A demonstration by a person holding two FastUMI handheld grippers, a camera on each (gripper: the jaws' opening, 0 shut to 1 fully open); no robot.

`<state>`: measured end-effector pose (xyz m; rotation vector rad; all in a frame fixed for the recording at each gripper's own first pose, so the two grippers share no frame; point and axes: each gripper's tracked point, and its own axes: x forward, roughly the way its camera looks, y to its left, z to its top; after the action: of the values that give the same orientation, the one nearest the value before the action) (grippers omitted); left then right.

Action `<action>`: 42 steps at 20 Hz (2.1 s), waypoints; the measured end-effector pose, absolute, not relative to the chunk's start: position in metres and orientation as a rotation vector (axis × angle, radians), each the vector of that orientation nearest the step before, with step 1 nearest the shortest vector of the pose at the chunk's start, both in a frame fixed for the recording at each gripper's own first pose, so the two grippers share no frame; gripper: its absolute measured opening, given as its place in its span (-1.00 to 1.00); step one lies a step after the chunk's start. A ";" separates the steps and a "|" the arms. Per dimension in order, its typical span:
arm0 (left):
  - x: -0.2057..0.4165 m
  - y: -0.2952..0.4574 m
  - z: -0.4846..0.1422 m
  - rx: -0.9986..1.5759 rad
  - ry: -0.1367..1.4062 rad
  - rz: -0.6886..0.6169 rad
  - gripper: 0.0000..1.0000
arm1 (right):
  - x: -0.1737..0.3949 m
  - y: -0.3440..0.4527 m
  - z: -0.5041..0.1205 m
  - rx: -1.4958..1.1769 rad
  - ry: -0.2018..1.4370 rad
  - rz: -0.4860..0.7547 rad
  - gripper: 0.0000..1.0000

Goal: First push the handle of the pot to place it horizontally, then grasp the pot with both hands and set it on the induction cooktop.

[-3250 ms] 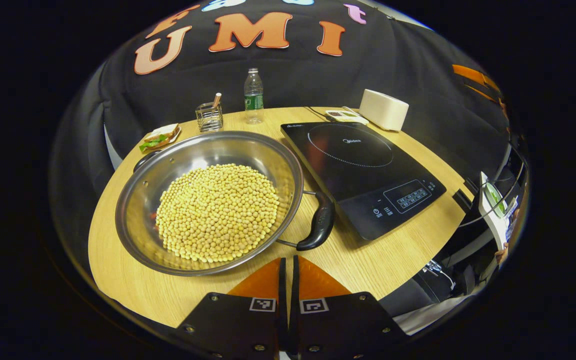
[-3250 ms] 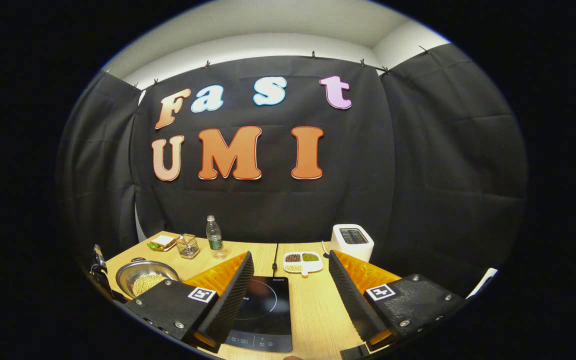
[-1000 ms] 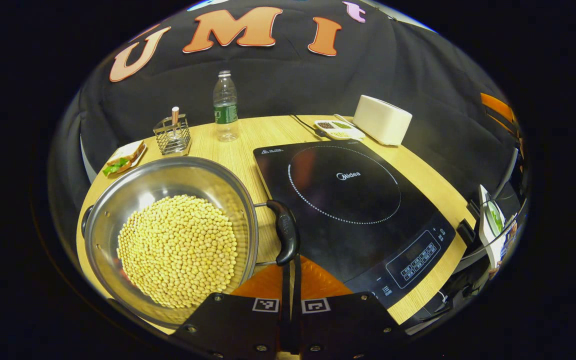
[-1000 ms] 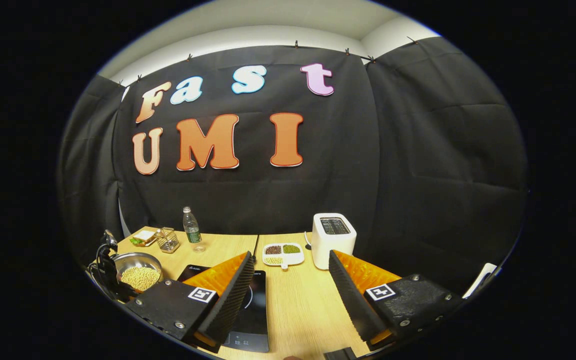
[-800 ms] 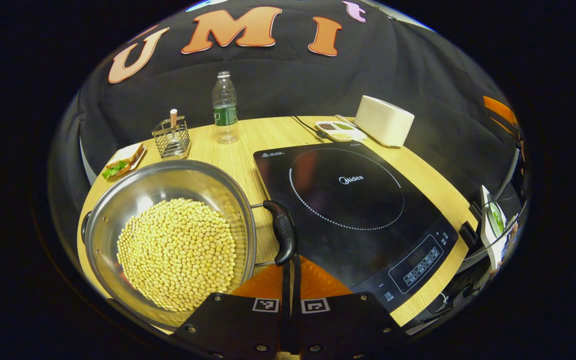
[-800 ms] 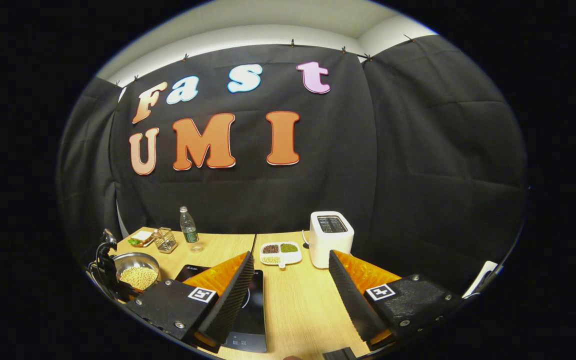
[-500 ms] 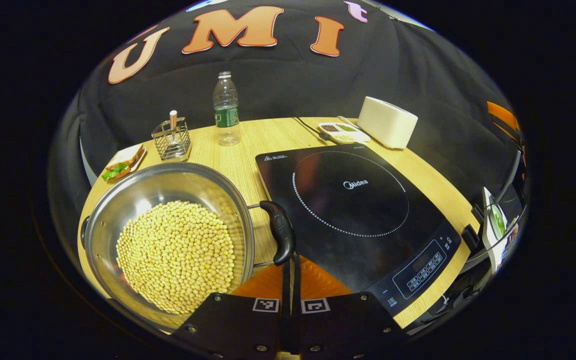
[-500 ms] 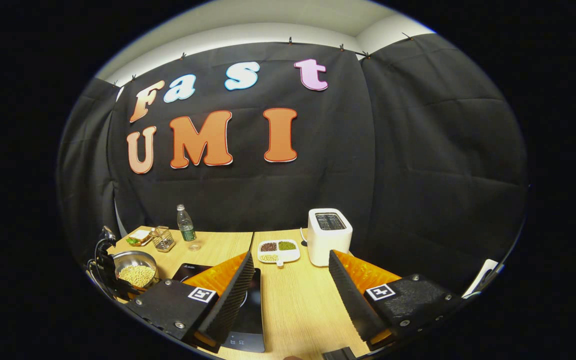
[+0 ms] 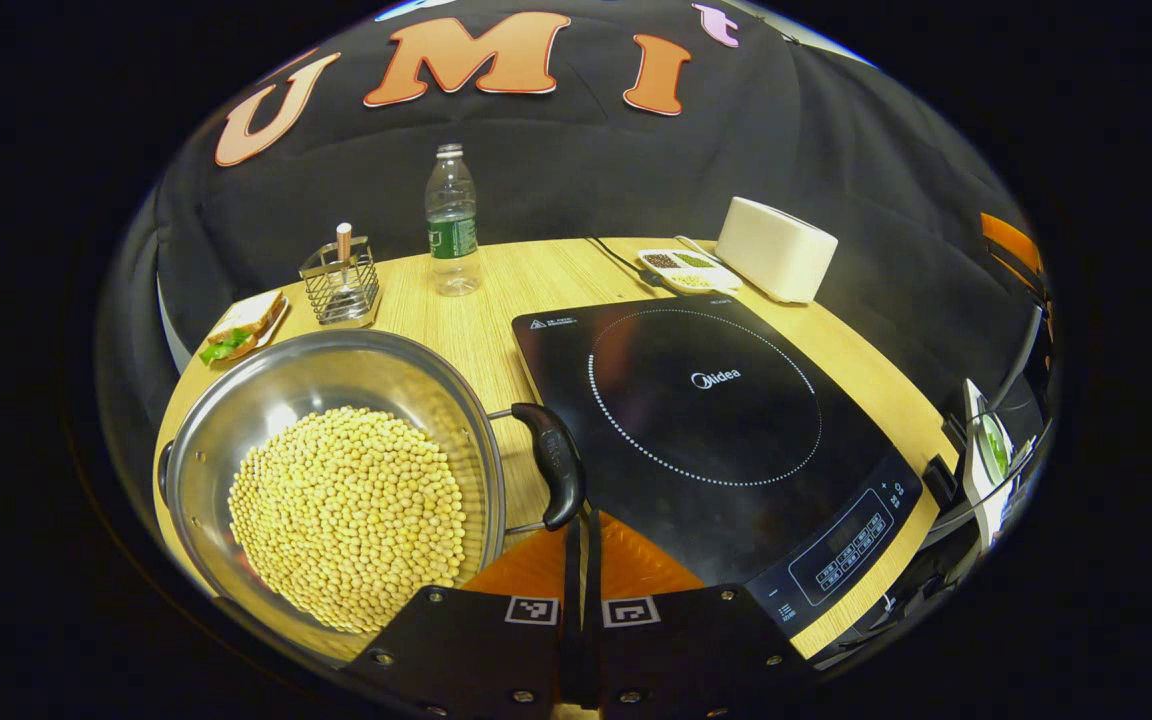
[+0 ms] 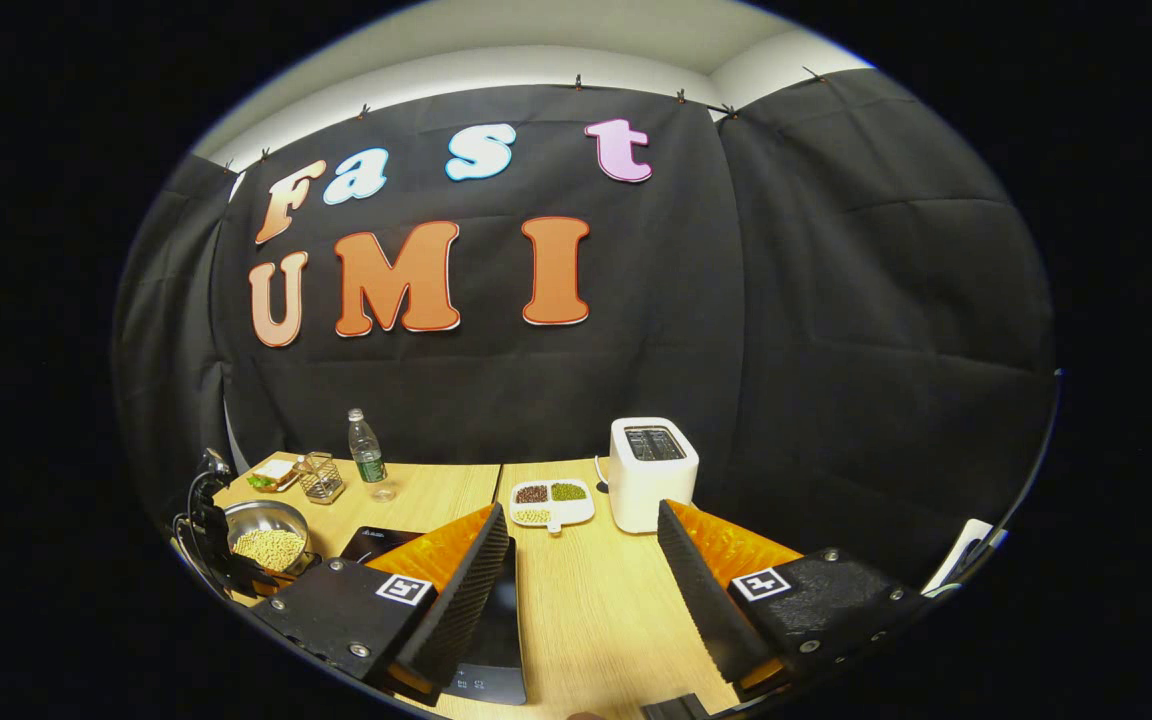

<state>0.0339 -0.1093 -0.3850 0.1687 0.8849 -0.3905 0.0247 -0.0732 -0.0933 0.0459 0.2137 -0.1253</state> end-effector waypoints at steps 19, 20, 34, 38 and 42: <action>0.018 -0.007 -0.253 0.098 0.589 -0.265 -0.96 | 0.014 0.013 -0.069 0.017 0.168 -0.034 0.87; 0.017 0.007 -0.245 0.096 0.568 -0.245 -0.96 | 0.015 0.021 -0.070 0.015 0.170 -0.023 0.87; 0.028 0.157 -0.214 0.077 0.410 -0.051 -0.96 | 0.034 0.120 -0.089 -0.030 0.180 0.013 0.87; 0.039 0.185 -0.228 0.096 0.421 -0.008 -0.94 | 0.049 0.161 -0.116 -0.002 0.214 0.041 0.87; 0.051 0.188 -0.242 0.065 0.440 -0.054 0.04 | 0.067 0.208 -0.151 0.011 0.271 0.071 0.87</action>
<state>0.0511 0.1882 -0.2421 0.0650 0.4400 -0.0540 0.0674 0.2081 -0.1514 0.0110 0.2713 0.0715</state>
